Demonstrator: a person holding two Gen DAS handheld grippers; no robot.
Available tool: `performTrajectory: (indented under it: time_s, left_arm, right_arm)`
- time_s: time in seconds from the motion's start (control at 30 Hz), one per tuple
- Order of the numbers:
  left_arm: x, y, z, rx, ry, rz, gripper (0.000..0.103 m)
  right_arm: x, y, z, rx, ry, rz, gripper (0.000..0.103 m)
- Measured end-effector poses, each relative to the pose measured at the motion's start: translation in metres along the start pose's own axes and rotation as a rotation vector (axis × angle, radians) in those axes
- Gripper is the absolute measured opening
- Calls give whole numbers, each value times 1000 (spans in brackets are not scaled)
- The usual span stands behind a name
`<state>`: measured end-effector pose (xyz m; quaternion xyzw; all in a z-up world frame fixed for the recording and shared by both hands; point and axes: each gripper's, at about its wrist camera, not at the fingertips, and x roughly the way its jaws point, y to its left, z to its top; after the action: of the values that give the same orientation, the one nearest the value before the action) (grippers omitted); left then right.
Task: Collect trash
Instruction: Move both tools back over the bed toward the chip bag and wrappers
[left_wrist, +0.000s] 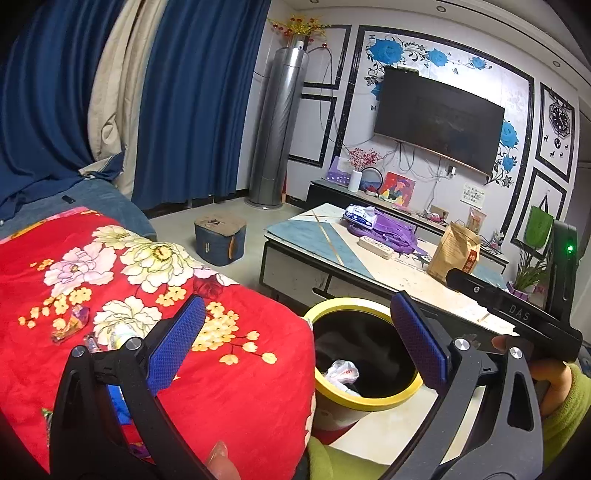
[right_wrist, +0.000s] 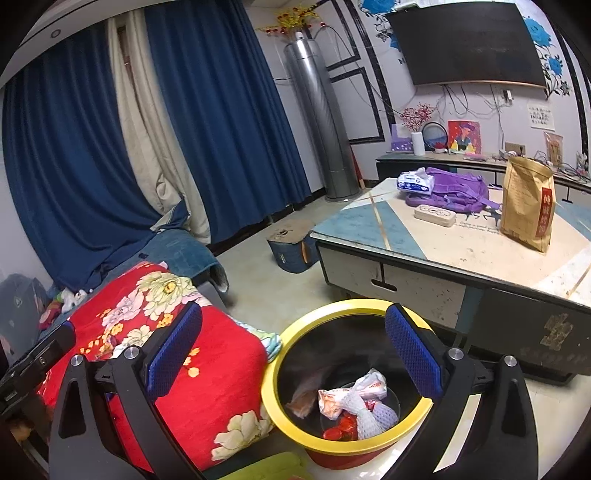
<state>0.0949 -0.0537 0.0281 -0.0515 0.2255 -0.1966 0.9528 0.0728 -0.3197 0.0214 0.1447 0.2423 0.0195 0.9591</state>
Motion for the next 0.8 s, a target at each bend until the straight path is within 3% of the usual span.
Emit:
performTrajectory:
  time_s: [0.5, 0.8]
  left_arm:
    - [-21, 52, 7, -76, -3, 60, 92]
    - [-36, 94, 14, -141, -4, 113, 92]
  right_arm:
    - [-7, 57, -5, -96, -11, 50, 96]
    - [7, 103, -9, -147, 30, 133, 96]
